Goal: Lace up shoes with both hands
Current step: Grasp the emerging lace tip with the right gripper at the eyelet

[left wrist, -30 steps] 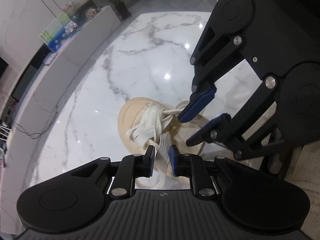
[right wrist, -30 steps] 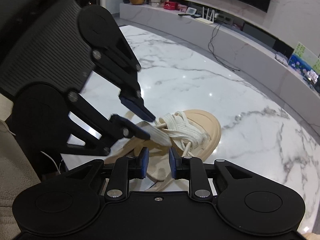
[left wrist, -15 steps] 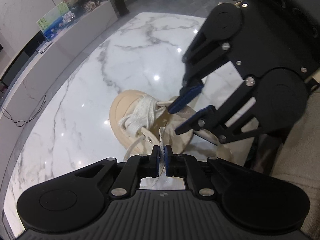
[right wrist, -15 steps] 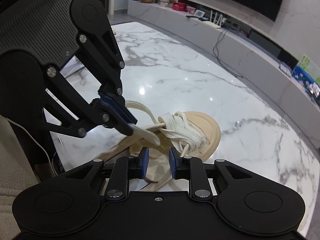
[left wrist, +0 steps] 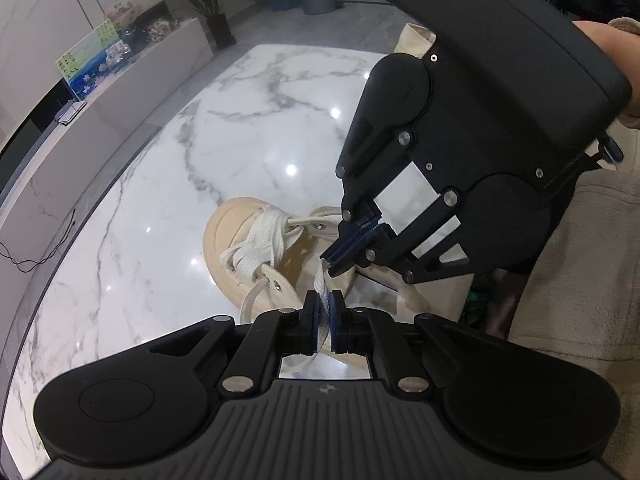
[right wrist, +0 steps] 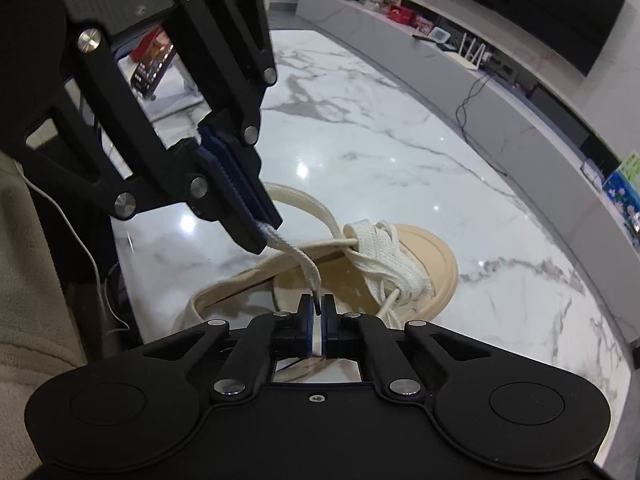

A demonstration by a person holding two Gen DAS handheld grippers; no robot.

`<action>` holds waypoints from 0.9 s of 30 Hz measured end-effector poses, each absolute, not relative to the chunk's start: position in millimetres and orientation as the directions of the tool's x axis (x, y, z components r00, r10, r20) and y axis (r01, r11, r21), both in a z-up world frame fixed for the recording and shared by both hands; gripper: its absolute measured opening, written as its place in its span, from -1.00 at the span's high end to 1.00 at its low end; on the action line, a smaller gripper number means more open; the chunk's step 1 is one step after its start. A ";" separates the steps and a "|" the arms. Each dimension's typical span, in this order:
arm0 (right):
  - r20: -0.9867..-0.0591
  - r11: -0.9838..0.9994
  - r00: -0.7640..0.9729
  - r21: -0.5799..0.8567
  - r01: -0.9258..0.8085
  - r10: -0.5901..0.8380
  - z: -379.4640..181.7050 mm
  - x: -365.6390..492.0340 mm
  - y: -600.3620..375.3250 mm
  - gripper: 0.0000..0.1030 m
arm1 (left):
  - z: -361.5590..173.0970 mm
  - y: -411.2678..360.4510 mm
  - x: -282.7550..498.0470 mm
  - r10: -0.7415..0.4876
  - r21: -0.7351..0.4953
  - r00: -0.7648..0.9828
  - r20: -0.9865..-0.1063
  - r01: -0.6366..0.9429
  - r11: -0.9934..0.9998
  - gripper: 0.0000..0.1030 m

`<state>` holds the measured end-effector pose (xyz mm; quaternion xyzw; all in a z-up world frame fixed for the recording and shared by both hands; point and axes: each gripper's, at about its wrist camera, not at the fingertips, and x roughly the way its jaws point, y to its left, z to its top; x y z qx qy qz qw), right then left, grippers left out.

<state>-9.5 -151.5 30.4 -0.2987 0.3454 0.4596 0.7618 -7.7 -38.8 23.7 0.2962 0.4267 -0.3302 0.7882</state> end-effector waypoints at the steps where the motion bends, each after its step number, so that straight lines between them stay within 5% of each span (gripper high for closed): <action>1: -0.801 0.400 0.338 -0.136 -0.906 0.495 31.7 -10.1 -152.4 0.99 | 22.7 -39.6 -7.6 -0.258 0.195 0.421 -0.870 0.773 0.604 0.91; 5: -0.801 0.390 0.345 -0.153 -0.908 0.489 35.9 -14.8 -155.0 0.99 | 23.5 -46.2 -8.6 -0.229 0.255 0.453 -0.862 0.777 0.576 0.68; 16: -0.789 0.366 0.360 -0.185 -0.912 0.498 49.7 -28.0 -167.0 0.99 | 16.3 -76.6 -7.2 -0.217 0.343 0.467 -0.857 0.832 0.435 0.64; 27: -0.780 0.396 0.369 -0.170 -0.902 0.505 53.5 -26.4 -174.5 0.99 | 2.9 -82.7 8.9 -0.205 0.294 0.424 -0.882 0.836 0.464 0.95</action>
